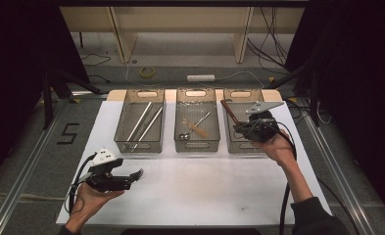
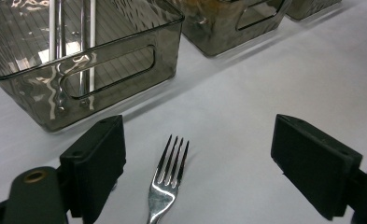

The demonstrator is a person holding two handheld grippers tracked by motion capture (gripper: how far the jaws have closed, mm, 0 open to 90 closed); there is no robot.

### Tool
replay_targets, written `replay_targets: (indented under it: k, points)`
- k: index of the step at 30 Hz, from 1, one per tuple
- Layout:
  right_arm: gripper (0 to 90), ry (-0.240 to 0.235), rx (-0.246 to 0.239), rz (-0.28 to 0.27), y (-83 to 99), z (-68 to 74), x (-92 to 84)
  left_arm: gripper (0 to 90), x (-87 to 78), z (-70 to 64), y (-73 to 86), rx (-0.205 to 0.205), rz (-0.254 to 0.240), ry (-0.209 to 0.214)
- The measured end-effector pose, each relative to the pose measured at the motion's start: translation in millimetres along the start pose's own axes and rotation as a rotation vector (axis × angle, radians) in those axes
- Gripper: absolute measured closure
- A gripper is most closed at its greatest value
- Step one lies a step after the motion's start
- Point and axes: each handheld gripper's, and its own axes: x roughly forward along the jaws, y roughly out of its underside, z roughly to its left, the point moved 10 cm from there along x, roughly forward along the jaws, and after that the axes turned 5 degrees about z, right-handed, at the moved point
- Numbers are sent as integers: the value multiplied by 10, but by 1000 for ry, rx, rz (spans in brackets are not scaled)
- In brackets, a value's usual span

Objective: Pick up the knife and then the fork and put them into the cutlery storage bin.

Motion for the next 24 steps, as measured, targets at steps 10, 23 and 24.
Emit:
replay_targets:
  k: [10,23,24]
  points:
    - [792,18,77,6,-173,-210,87,171,-16,26,37,2,6,-12]
    - [792,60,211,10,-351,-522,297,171,-46,43,44,2,-7,-18]
    - [792,67,216,12,-354,-543,319,171,-47,45,46,1,-6,-18]
